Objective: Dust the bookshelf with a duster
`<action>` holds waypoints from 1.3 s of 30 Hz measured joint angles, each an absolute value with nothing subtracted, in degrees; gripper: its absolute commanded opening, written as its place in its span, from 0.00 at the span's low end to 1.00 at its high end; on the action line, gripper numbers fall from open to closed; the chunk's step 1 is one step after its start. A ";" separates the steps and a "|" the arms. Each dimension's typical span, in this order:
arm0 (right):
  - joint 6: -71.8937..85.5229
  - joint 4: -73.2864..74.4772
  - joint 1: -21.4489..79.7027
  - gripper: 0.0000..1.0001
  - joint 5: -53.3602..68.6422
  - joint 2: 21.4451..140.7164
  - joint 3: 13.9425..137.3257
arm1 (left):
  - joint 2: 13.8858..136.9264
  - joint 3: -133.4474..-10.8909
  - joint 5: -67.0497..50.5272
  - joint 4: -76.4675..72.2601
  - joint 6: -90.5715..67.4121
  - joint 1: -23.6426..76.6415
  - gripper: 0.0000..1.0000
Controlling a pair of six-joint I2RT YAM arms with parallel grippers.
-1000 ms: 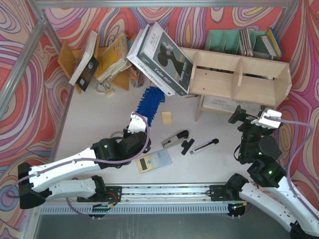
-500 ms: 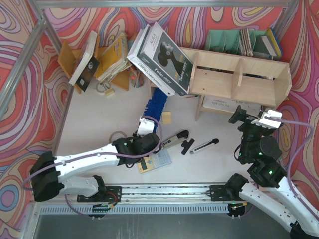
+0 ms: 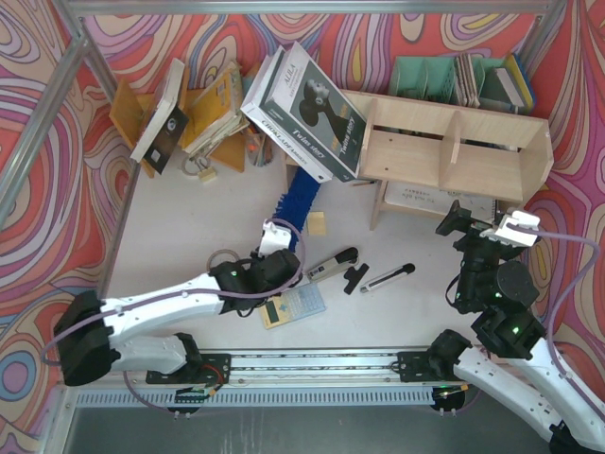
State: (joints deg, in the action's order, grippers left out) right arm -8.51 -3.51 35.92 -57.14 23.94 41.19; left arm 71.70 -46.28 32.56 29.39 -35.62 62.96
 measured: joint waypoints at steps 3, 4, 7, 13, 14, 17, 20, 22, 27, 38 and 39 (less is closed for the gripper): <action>-8.51 -3.49 35.92 0.89 -57.14 23.92 41.19 | 66.92 -47.44 33.95 29.78 -32.25 62.63 0.00; -8.51 -3.49 35.92 0.89 -57.14 23.90 41.19 | 65.14 -47.92 34.54 29.78 -31.11 62.63 0.00; -8.51 -3.49 35.92 0.89 -57.14 23.70 41.19 | 60.88 -49.34 36.03 29.76 -28.25 62.61 0.00; -8.51 -3.49 35.92 0.89 -57.12 23.70 41.19 | 60.03 -49.89 36.45 29.78 -26.11 62.22 0.00; -8.51 -3.49 35.92 0.89 -57.12 23.70 41.19 | 60.82 -49.74 36.45 29.58 -26.26 62.19 0.00; -8.51 -3.49 35.92 0.89 -57.12 23.70 41.19 | 63.31 -48.36 36.03 27.42 -27.53 62.02 0.00; -8.51 -3.51 35.92 0.89 -57.12 23.70 41.19 | 66.35 -46.35 35.00 25.21 -29.80 61.82 0.00; -8.51 -3.49 35.92 0.89 -57.12 23.70 41.19 | 69.17 -45.25 34.06 24.56 -31.46 61.78 0.00; -8.51 -3.49 35.92 0.89 -57.12 23.70 41.19 | 73.06 -42.76 32.03 22.94 -33.91 61.71 0.00; -8.51 -3.51 35.92 0.89 -57.10 23.75 41.19 | 70.87 -45.63 33.36 23.59 -32.88 61.49 0.00; -8.51 -3.51 35.92 0.89 -57.10 23.75 41.19 | 69.82 -46.35 33.71 23.81 -32.53 61.49 0.00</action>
State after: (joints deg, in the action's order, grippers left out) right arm -8.51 -3.51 35.92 -57.10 23.75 41.19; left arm 69.82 -46.35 33.71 23.81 -32.53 61.49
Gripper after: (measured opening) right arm 0.891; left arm 0.343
